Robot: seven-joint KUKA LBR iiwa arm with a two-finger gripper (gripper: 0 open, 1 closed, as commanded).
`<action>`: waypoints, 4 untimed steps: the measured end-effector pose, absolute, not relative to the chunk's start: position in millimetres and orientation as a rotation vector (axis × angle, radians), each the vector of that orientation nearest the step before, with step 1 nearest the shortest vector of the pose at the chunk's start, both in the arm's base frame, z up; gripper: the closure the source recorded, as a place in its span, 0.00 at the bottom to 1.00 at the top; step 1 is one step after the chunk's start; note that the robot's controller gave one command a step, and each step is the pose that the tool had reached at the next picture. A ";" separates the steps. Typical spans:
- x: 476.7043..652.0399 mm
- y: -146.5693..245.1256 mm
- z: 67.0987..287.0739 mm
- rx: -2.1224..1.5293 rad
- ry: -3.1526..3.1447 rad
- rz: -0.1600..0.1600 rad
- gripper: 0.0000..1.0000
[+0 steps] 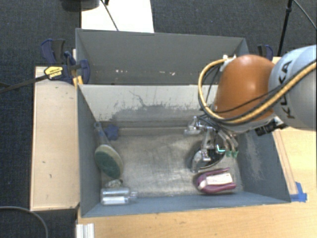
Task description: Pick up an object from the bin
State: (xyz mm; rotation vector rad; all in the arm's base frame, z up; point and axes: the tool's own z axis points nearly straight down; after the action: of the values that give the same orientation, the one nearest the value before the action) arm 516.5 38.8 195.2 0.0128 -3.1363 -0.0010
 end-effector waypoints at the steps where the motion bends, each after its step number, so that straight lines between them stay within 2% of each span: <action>1: 560.1 -35.9 82.2 0.231 -3.129 0.002 0.00; 2: 561.6 -32.9 85.8 0.232 -3.135 -0.001 1.00; 3: 572.6 -37.1 196.4 0.733 -3.065 0.004 1.00; 4: 571.3 -36.6 193.4 0.726 -3.061 -0.001 0.00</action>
Offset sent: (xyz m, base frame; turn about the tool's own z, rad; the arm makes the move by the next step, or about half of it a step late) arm 0.0444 -0.0719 -0.1099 -0.1434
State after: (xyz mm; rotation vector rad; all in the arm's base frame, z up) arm 571.3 -36.6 193.4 0.7257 -3.0607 -0.0011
